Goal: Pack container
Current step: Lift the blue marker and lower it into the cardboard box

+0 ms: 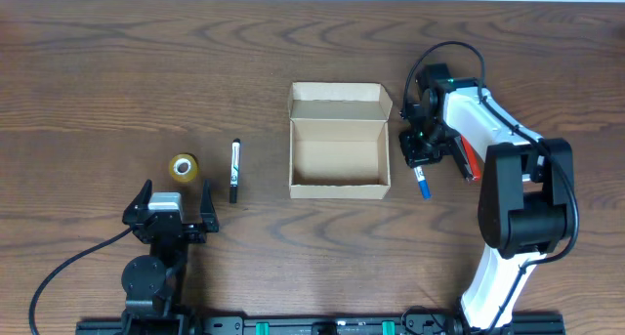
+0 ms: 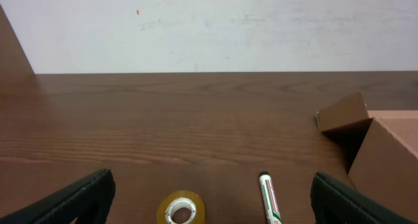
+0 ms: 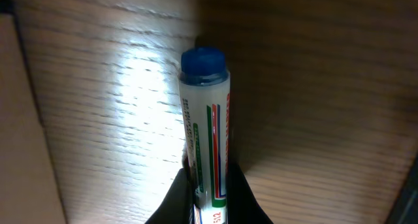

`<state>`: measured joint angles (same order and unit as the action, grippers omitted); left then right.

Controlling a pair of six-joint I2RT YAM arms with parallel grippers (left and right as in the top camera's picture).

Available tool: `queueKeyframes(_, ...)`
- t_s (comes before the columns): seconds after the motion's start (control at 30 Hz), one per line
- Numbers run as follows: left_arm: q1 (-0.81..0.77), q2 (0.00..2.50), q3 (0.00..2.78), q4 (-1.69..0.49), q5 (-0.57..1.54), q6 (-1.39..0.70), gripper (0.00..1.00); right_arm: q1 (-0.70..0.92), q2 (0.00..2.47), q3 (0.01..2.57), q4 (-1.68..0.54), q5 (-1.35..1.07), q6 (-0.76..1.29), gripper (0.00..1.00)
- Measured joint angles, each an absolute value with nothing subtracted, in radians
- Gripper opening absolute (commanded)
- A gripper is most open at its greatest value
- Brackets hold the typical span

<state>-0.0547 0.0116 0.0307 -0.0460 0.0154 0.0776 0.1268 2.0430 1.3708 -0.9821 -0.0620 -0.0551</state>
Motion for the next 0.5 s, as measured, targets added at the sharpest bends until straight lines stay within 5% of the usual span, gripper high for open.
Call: queueKeyframes(0.5,-0.055,0.012,0.031,-0.046,0.015,0.078,0.95,0.130,1.851,1.648,-1.095,-0.148,-0.055,0.01)
